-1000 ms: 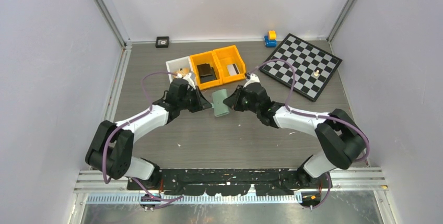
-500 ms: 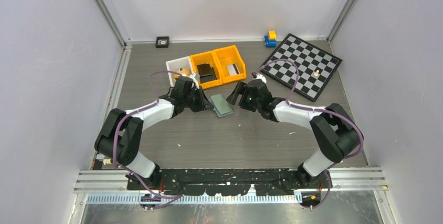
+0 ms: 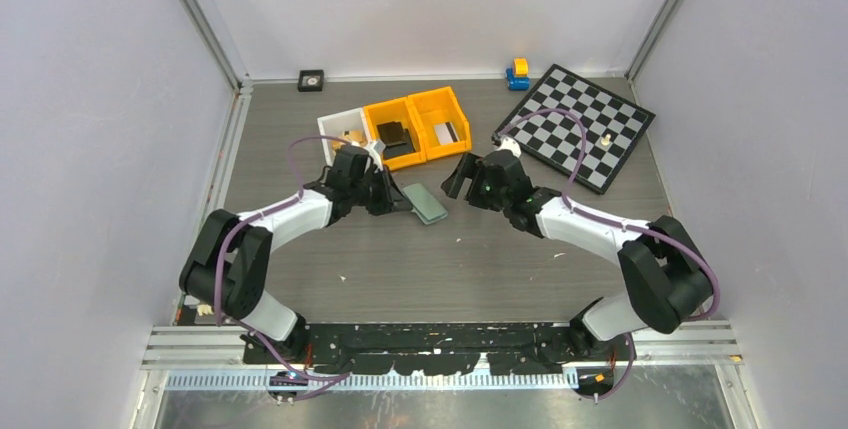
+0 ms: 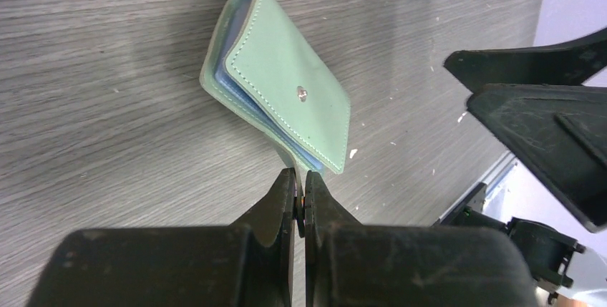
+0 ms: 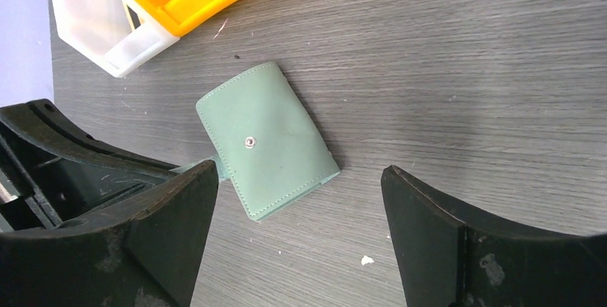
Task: Take the credit cards out of the card holder
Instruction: Pick up the card holder from the center of the board.
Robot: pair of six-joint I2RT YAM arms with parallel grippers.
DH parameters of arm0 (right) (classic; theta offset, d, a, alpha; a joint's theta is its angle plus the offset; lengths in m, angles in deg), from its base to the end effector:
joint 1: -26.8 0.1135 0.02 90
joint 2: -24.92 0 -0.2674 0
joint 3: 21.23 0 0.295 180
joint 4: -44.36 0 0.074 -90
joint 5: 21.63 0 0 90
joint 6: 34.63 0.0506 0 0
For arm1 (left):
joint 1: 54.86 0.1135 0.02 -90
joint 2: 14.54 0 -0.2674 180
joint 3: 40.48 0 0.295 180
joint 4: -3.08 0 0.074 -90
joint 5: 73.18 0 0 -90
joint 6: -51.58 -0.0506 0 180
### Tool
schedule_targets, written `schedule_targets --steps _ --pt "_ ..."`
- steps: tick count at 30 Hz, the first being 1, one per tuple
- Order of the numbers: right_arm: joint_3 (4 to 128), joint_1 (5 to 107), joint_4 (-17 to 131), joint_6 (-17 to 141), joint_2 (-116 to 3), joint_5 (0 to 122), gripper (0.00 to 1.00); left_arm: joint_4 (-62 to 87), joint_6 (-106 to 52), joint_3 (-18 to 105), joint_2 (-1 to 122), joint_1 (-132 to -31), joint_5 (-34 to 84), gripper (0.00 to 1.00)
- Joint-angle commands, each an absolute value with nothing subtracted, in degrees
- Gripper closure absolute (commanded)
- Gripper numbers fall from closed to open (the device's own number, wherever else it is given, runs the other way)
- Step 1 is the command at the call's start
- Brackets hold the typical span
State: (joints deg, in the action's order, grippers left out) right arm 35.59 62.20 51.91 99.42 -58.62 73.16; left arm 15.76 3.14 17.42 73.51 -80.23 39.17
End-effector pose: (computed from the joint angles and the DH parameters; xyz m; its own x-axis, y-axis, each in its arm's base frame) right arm 0.2928 0.2029 0.1765 -0.6921 0.3581 -0.6266 -0.0553 0.8393 0.5408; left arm 0.3121 -0.1693 0.1505 -0.8897 -0.2572 -0.3773 0.0776 0.7291 -0.6800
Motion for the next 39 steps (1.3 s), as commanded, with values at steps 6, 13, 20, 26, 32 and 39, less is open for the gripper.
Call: schedule_targets --steps 6,13,20,26,32,39 --pt "33.6 62.4 42.7 99.3 -61.7 60.4 0.11 9.0 4.9 17.5 69.1 -80.2 46.1 1.00" --pt "36.2 62.5 44.2 97.2 -65.6 58.9 0.13 9.1 4.6 17.3 68.1 -80.2 45.7 1.00" --pt "38.4 62.4 47.7 95.4 -67.6 61.2 0.31 15.5 2.0 19.5 69.4 -80.2 40.5 1.00" --pt "40.2 62.5 49.1 94.5 -69.6 61.4 0.45 21.8 -0.6 21.8 70.9 -80.2 35.9 1.00" --pt "40.2 62.7 50.2 94.4 -68.8 63.1 0.42 24.9 -1.8 23.1 71.4 -80.2 33.3 1.00" --pt "39.3 62.7 47.4 94.5 -67.6 59.7 0.19 25.0 -2.5 22.9 70.6 -80.2 32.1 1.00"
